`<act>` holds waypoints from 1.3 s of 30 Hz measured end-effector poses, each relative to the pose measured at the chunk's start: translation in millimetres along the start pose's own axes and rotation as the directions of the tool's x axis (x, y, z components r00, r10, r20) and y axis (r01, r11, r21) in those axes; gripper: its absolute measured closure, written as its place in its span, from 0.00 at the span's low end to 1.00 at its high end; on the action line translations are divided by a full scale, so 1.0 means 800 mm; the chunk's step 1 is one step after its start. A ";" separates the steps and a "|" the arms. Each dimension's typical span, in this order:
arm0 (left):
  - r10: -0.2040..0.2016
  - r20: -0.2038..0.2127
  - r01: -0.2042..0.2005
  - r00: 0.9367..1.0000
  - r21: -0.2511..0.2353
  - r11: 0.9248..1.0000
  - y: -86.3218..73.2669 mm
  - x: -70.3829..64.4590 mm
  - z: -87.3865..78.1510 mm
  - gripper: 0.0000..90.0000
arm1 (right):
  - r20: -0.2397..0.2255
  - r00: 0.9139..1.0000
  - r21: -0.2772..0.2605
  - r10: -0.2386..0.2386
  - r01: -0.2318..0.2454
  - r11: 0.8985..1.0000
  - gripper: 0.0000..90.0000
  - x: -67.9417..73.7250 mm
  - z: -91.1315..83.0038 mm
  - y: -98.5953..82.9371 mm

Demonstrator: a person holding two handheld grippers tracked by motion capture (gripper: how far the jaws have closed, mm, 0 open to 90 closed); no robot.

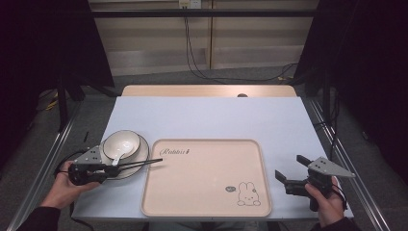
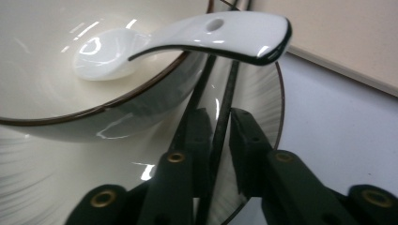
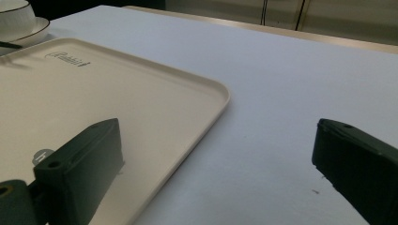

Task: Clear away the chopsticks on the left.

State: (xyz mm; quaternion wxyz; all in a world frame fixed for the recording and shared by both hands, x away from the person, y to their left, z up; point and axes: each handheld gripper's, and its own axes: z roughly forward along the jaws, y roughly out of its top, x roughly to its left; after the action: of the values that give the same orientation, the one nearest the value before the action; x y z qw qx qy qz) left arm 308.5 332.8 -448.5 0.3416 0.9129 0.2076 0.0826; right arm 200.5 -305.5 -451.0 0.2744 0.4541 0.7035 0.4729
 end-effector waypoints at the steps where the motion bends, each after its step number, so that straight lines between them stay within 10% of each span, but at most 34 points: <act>1: 0.008 0.004 -0.008 1.000 0.004 1.000 0.001 0.000 0.000 0.92 | 0.003 1.000 -0.001 0.002 -0.002 1.000 0.02 0.000 0.000 0.000; 22: -0.069 0.032 0.071 0.997 -0.056 0.996 0.012 -0.014 -0.023 0.95 | -0.002 1.000 -0.003 0.000 0.000 1.000 0.02 0.001 0.000 0.000; 39: -0.293 0.038 0.295 0.955 -0.180 0.939 0.023 -0.067 -0.036 0.95 | -0.009 1.000 -0.001 -0.001 0.001 1.000 0.02 0.001 0.000 0.000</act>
State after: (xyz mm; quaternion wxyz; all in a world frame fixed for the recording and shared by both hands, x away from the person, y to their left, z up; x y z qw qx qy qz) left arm 257.9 313.9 -415.0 0.4339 0.8367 0.3311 0.0449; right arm 199.9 -304.6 -450.9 0.2717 0.4514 0.7047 0.4752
